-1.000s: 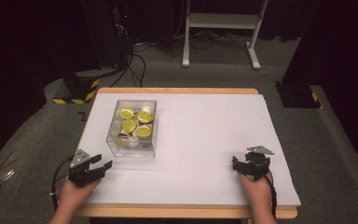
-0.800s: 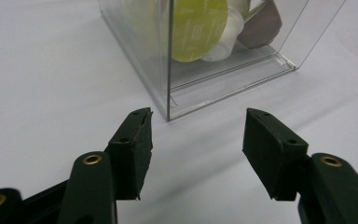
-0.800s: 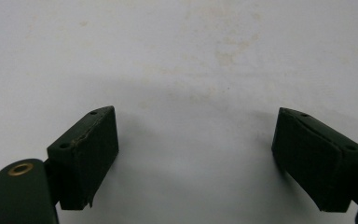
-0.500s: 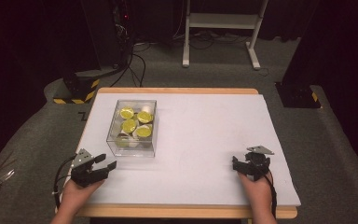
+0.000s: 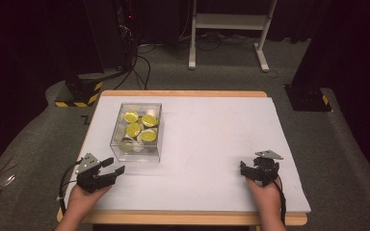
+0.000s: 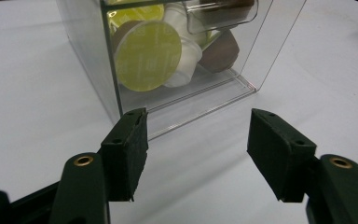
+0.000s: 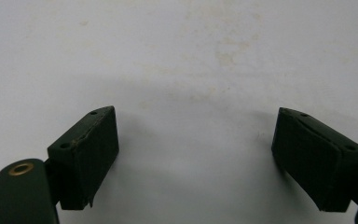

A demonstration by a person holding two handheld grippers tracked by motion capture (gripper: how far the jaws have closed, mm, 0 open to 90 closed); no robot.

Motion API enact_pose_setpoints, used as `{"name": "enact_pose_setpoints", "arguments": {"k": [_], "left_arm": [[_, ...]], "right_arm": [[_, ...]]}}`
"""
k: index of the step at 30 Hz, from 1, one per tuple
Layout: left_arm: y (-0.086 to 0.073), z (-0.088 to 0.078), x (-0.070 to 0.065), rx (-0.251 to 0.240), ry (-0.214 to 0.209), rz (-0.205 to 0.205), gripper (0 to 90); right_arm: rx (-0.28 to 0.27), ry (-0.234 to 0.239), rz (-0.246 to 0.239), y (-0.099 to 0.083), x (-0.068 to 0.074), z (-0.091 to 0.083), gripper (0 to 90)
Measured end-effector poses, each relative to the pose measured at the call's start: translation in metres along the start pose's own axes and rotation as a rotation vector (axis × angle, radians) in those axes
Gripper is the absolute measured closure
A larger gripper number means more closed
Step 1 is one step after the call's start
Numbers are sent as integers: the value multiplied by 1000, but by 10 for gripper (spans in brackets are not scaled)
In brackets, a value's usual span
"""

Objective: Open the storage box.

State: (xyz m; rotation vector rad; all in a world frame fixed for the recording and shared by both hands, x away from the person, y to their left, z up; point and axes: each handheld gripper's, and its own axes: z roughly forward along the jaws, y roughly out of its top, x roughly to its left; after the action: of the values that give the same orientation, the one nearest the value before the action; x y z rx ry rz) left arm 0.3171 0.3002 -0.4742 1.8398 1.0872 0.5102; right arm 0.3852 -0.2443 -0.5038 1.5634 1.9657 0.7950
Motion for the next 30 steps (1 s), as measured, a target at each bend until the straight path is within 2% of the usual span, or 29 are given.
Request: {"name": "enact_pose_setpoints", "arguments": {"k": [7, 12, 14, 15, 18, 21, 25, 30], "left_arm": [[3, 1, 0, -9, -27, -23, 384], [5, 3, -1, -1, -32, -23, 384], [6, 4, -2, -2, -32, -22, 383], [7, 5, -2, -2, -31, -21, 383], [9, 6, -3, 2, -34, -18, 382], [13, 9, -5, 5, -27, -6, 380], [17, 12, -9, -4, -29, 5, 380], [23, 18, -9, -23, -32, -2, 378]], "right_arm": [[-1, 5, -2, 0, -1, 0, 150], [-2, 4, -3, 0, -1, 0, 151], [-6, 7, -10, 0, -1, 0, 165], [-10, 14, -16, 0, 0, -2, 200], [-21, 13, -32, 0, 1, -3, 198], [-46, 56, -34, 0, 2, -7, 217], [-79, 103, -81, 1, 8, -12, 247], [-59, 139, -99, 0, 13, -11, 249]]}}
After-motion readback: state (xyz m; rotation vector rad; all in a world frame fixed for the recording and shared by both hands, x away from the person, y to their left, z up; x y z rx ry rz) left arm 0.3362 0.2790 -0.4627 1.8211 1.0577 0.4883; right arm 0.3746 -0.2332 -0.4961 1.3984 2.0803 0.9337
